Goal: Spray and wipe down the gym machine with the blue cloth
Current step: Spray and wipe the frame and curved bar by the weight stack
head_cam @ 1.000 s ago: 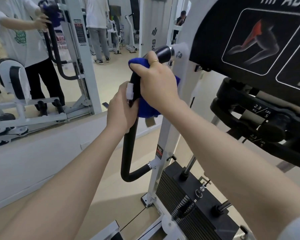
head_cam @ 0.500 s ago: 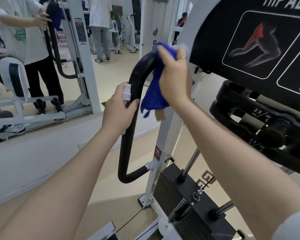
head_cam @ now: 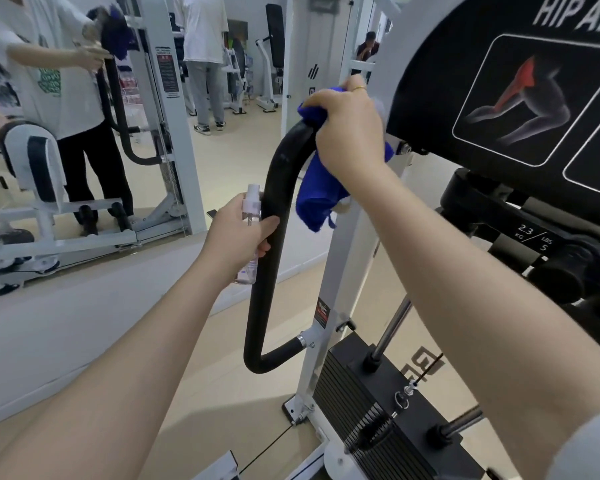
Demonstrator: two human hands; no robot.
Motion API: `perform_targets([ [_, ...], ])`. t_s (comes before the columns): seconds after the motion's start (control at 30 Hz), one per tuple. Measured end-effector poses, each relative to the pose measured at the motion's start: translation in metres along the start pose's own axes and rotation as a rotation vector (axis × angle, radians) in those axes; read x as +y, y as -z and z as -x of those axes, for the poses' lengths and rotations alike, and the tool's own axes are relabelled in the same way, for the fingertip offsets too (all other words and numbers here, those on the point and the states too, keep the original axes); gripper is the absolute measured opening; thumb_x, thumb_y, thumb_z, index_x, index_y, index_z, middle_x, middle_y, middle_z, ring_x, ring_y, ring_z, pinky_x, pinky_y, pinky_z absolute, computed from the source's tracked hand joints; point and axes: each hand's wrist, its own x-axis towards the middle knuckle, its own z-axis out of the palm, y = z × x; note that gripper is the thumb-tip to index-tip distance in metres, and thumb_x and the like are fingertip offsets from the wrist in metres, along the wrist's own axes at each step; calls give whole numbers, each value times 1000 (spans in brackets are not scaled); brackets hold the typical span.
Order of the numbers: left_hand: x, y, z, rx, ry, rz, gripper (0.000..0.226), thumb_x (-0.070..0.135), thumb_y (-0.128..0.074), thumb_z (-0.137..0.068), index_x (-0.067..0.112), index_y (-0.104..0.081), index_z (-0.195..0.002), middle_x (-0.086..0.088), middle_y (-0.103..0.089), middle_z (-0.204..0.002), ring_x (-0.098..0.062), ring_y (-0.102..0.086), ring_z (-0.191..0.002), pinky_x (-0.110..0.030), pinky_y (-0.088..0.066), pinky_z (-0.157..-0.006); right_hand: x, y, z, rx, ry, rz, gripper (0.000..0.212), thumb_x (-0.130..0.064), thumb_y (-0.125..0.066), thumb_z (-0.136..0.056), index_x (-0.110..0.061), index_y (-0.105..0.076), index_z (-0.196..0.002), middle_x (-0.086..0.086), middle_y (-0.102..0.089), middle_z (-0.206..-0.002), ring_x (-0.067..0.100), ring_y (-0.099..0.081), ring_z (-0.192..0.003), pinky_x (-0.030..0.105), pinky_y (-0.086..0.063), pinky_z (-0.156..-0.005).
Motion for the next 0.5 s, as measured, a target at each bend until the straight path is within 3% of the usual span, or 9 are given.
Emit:
perform_targets([
  [0.1, -3, 2, 2, 11, -14, 43, 24, 7, -53, -89, 16, -54, -112, -7, -60, -71, -19, -57, -57, -33, -53, -58, -19, -16, 27, 57, 115, 34, 30, 2, -51, -82, -12, -66, -103, 12, -52, -103, 26, -47, -81, 35, -45, -73],
  [0.17, -6, 3, 6, 57, -38, 140, 27, 2, -51, -86, 16, -56, -109, -5, -59, -74, -19, -54, -56, -34, -52, -56, -18, -36, 60, -59, 218, 31, 13, -5, -57, -83, -7, -63, -95, 8, -52, -85, 27, -53, -75, 38, -47, -67],
  [0.23, -15, 8, 12, 99, -74, 140, 30, 0, -52, -84, 19, -55, -107, -1, -61, -86, -16, -53, -56, -30, -50, -54, -12, -49, 98, -196, 402, 100, 21, -8, -66, -80, -8, -62, -100, 10, -58, -88, 28, -57, -75, 39, -49, -64],
  [0.3, -27, 15, 18, 136, -72, 104, 32, 1, -53, -84, 22, -54, -108, -1, -60, -93, -16, -54, -58, -29, -50, -57, -5, -52, 100, -187, 584, 268, 33, -10, -71, -74, -10, -64, -107, 13, -61, -98, 27, -58, -77, 37, -49, -64],
  [0.37, -37, 18, 21, 145, -38, 54, 29, 3, -54, -86, 23, -53, -107, -3, -58, -86, -16, -55, -60, -27, -49, -58, -7, -45, 74, 26, 514, 331, 23, -12, -64, -77, -13, -67, -101, 12, -62, -98, 25, -59, -76, 34, -46, -64],
  [0.43, -44, 17, 23, 134, -20, 18, 25, 7, -55, -88, 22, -53, -108, -5, -57, -83, -17, -55, -62, -24, -47, -57, -17, -35, 49, 271, 317, 288, 23, -11, -48, -80, -13, -68, -94, 11, -64, -94, 26, -59, -73, 33, -45, -64],
  [0.5, -45, 12, 23, 124, -31, 26, 24, 8, -55, -89, 21, -53, -109, -4, -57, -87, -18, -56, -64, -25, -48, -57, -24, -38, 57, 253, 98, -95, 18, -16, -47, -88, -12, -64, -92, 12, -64, -88, 29, -60, -74, 41, -51, -67],
])
